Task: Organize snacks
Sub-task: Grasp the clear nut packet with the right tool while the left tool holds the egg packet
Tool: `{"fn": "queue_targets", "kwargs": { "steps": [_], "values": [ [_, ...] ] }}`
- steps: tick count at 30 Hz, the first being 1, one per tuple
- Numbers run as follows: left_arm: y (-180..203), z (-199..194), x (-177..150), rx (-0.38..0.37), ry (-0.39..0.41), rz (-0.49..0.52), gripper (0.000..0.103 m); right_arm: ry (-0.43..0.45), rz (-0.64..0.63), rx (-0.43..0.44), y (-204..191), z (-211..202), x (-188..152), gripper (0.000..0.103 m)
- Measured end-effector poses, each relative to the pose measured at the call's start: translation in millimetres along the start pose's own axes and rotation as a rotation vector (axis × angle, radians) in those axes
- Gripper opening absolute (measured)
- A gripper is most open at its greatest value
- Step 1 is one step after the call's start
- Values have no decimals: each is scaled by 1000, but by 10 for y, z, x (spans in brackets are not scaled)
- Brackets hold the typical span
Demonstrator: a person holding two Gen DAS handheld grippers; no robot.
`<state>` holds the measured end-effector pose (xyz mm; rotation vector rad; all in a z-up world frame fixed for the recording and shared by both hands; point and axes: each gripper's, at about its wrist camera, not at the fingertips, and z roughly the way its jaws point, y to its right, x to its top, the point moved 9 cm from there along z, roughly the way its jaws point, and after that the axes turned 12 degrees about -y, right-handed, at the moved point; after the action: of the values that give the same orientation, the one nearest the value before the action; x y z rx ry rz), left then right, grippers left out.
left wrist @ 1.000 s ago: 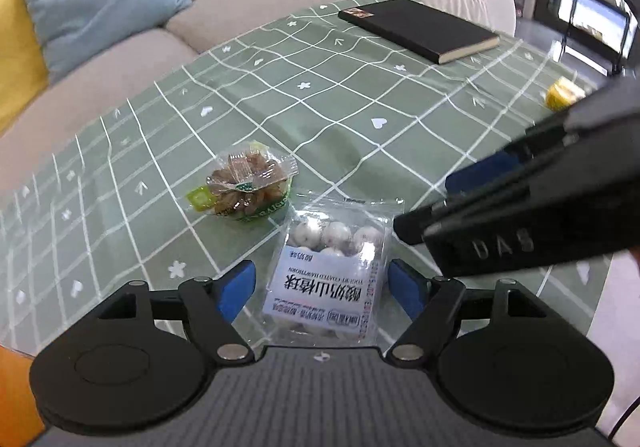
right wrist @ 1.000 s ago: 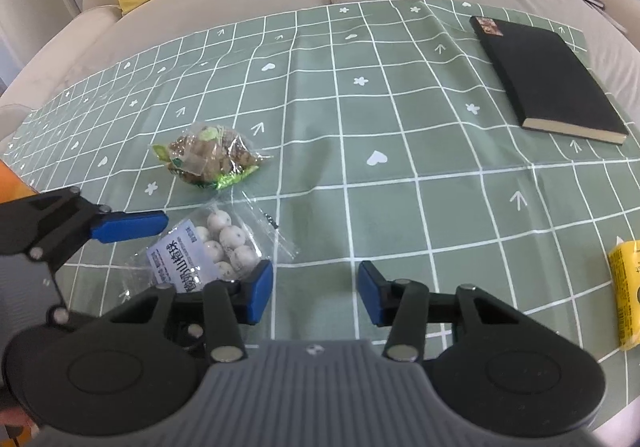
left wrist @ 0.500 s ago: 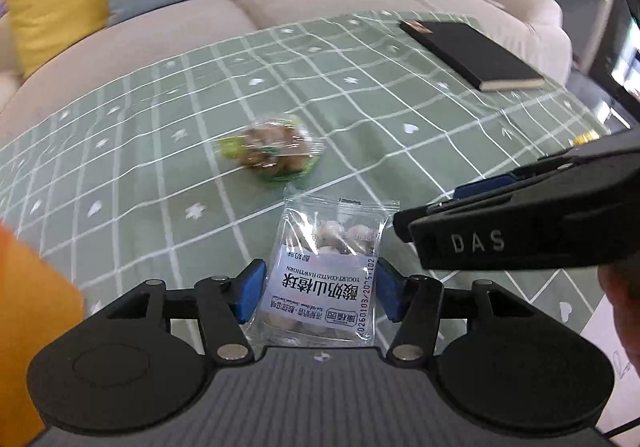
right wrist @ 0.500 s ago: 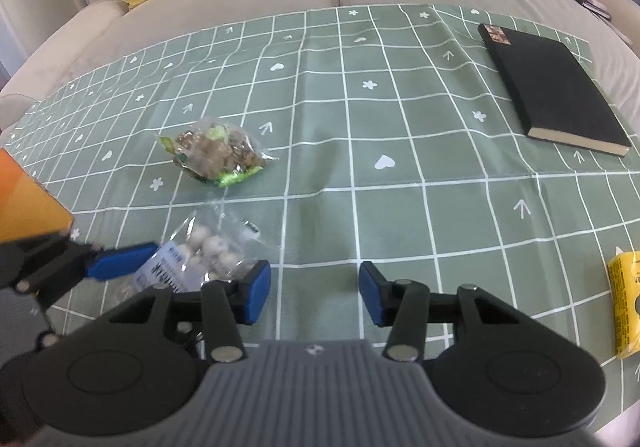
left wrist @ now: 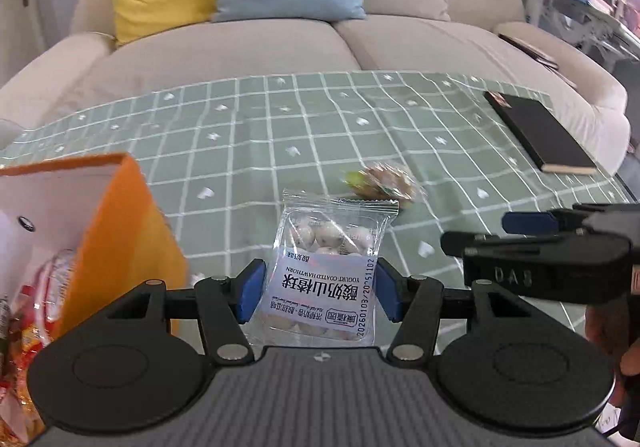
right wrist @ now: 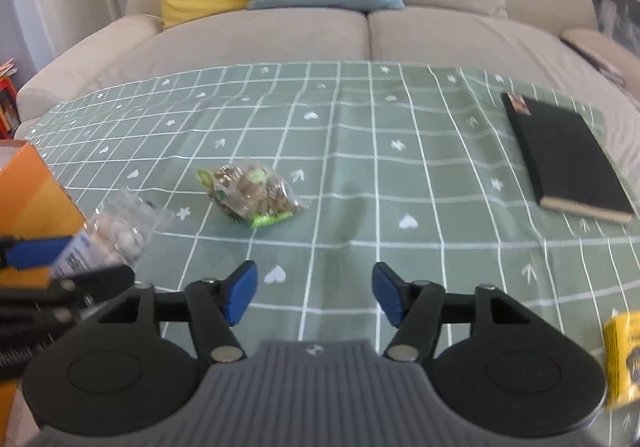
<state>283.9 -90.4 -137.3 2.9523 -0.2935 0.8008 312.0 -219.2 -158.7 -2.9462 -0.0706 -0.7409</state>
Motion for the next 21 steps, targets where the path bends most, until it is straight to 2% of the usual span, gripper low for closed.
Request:
{"fn": "queue_targets", "kwargs": {
  "steps": [8, 13, 21],
  "values": [
    [-186, -115, 221, 22, 36, -35, 66, 48, -196, -9, -265, 164, 130, 67],
    [-220, -121, 275, 36, 40, -27, 66, 91, -334, -59, -454, 269, 253, 68],
    [-256, -123, 300, 40, 39, -27, 66, 102, -384, -72, -578, 499, 374, 66]
  ]
}}
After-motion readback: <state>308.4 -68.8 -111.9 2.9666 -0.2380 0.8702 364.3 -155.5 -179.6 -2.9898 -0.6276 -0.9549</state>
